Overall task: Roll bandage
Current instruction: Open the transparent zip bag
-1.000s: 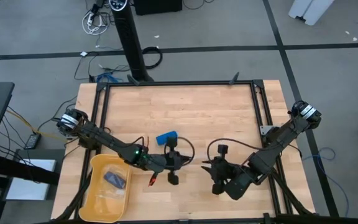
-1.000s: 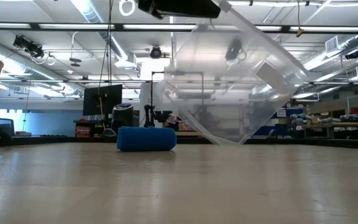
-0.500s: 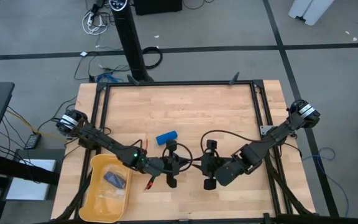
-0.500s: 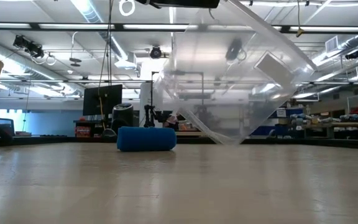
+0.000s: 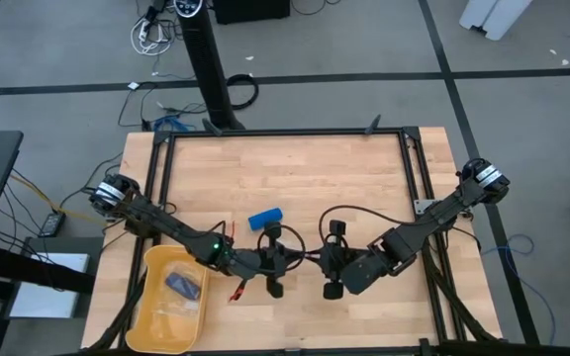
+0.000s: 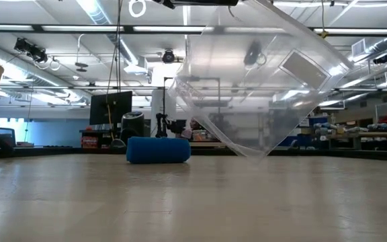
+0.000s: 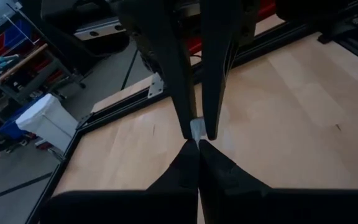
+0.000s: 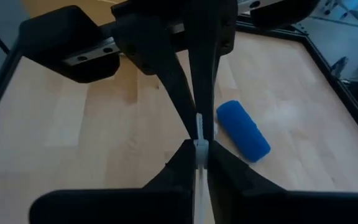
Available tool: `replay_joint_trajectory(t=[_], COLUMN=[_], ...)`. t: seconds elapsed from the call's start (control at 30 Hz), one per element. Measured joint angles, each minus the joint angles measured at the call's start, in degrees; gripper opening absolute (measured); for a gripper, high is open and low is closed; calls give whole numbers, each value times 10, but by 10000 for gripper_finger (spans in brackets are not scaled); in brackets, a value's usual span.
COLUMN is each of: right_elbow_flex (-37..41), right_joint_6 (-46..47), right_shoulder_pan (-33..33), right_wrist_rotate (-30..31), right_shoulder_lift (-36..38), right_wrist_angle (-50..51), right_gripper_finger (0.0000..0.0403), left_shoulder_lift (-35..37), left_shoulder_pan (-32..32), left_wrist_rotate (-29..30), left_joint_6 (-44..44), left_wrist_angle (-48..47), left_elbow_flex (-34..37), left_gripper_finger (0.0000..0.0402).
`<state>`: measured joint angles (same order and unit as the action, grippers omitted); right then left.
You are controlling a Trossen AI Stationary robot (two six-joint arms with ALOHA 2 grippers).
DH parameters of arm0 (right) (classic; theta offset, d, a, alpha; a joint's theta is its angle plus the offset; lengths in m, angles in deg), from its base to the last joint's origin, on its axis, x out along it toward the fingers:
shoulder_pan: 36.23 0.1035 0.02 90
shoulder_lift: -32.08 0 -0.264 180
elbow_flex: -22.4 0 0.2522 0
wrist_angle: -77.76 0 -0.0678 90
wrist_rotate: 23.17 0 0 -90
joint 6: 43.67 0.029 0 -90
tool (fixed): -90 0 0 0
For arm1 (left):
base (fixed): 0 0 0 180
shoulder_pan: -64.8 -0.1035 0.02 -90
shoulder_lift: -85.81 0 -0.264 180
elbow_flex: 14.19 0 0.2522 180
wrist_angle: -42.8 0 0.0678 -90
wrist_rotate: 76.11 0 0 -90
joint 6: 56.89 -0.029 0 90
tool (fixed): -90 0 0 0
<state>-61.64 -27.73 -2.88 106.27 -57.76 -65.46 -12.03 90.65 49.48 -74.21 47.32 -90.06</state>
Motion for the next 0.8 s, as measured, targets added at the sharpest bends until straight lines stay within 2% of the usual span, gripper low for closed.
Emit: replay_joint_trajectory(t=[0.27, 0.8], right_elbow_flex=[0, -1], right_joint_6=[22, 157], right_shoulder_pan=[17, 51], right_wrist_rotate=[9, 4], right_shoulder_lift=[0, 0], right_wrist_angle=[27, 175], right_gripper_finger=[21, 23], left_shoulder_lift=[0, 41], left_shoulder_pan=[0, 8], left_wrist_rotate=[18, 37], left_joint_6=[0, 2], left_wrist_angle=[2, -30], left_elbow_flex=[0, 1], left_gripper_finger=[0, 0])
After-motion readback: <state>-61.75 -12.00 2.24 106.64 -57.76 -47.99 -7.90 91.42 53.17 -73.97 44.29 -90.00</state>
